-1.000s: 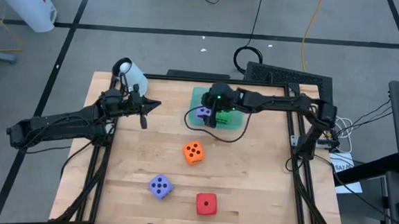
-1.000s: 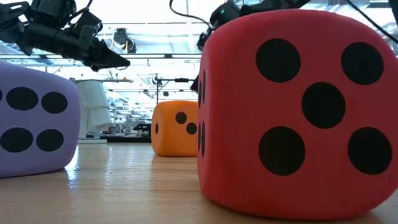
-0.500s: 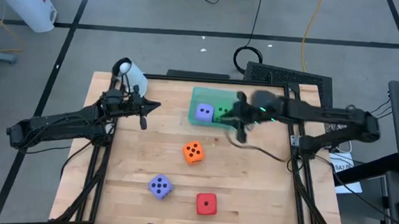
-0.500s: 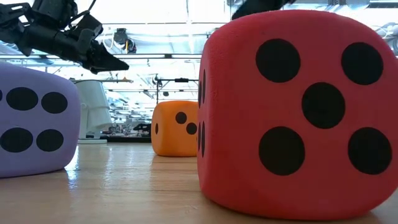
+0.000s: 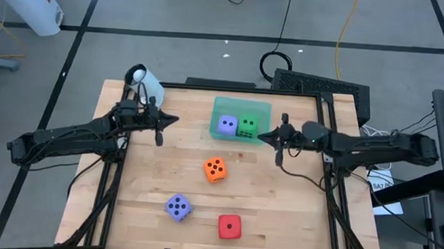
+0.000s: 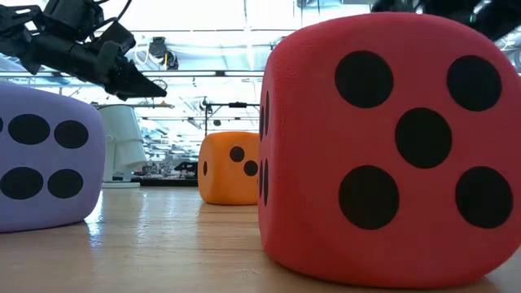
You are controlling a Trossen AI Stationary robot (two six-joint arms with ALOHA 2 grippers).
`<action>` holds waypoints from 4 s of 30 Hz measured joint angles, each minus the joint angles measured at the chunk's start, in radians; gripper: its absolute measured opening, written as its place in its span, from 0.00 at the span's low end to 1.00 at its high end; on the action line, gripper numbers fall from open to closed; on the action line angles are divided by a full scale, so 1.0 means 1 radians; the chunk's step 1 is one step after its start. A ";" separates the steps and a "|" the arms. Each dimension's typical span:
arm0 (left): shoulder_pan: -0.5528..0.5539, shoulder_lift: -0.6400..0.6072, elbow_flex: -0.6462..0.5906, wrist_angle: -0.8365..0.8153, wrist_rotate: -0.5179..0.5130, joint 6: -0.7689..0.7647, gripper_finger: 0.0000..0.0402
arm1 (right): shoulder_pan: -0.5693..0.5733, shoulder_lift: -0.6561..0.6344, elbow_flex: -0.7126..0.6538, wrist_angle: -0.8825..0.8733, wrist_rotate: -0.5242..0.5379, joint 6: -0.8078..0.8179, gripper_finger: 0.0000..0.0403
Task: Pick & Place Dice
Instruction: Put the large red dice into the light blue bin
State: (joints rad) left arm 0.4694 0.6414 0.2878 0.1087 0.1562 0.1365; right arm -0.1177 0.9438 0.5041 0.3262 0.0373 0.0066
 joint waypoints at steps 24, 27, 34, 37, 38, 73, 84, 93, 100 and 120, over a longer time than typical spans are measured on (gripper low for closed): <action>0.000 0.000 0.000 -0.009 -0.001 -0.037 0.05 | 0.064 0.238 -0.043 0.249 -0.042 -0.070 0.02; 0.000 0.000 0.000 -0.009 -0.001 -0.037 0.05 | 0.101 0.238 -0.040 0.322 -0.045 -0.012 0.00; 0.000 0.000 0.000 -0.009 -0.001 -0.037 0.05 | 0.278 0.278 0.123 0.070 0.212 0.111 0.00; 0.000 0.000 0.000 -0.009 -0.002 -0.036 0.05 | 0.370 0.335 0.236 -0.062 0.294 0.124 0.00; 0.000 0.000 0.000 -0.009 -0.002 -0.036 0.05 | 0.395 0.354 0.274 -0.115 0.301 0.135 0.00; 0.000 0.000 0.000 -0.053 -0.006 -0.007 0.05 | 0.651 0.593 0.655 -0.316 0.143 0.648 0.83; 0.000 0.000 0.000 -0.049 -0.008 -0.041 0.05 | 0.656 0.895 1.159 -0.930 0.067 0.659 0.81; 0.000 0.000 0.000 -0.070 -0.007 -0.052 0.05 | 0.657 1.108 1.481 -1.195 0.038 0.517 0.81; 0.000 0.000 0.000 -0.071 -0.006 -0.044 0.05 | 0.647 1.133 1.481 -1.261 0.040 0.504 0.81; 0.000 0.000 0.000 -0.070 -0.005 -0.040 0.05 | 0.669 1.135 1.348 -1.135 0.091 0.688 0.81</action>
State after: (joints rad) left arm 0.4690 0.6412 0.2878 0.0391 0.1516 0.0963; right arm 0.5514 2.0785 1.8519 -0.8085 0.1283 0.6943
